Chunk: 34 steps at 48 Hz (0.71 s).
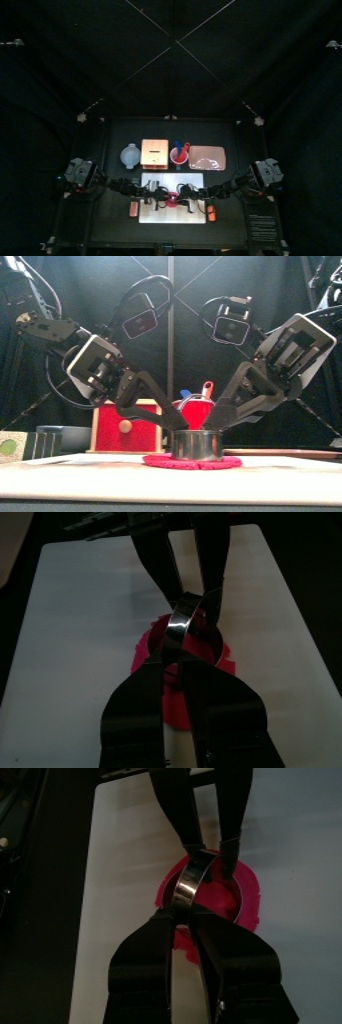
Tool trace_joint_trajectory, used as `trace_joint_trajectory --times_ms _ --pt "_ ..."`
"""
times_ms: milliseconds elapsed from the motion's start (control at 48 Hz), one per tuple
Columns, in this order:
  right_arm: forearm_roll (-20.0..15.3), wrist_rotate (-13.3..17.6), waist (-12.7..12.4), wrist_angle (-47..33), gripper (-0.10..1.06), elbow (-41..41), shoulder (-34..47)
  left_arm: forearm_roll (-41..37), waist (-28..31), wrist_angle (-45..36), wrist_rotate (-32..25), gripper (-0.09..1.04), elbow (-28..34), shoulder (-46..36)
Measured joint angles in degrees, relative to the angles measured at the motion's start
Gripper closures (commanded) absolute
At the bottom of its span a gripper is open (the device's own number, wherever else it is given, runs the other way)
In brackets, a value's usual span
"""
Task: Get the cutter from the drawer then cut the dough then place the extra dough in the bowl
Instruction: Cut the dough
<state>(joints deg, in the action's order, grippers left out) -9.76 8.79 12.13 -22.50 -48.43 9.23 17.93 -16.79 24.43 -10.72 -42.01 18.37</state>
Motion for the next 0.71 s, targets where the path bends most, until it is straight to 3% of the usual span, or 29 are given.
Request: trace_joint_trajectory --times_ms 708 --pt "0.09 0.00 0.00 0.00 0.50 0.26 0.18 0.00 0.00 -2.46 0.00 0.50 0.53 0.00"
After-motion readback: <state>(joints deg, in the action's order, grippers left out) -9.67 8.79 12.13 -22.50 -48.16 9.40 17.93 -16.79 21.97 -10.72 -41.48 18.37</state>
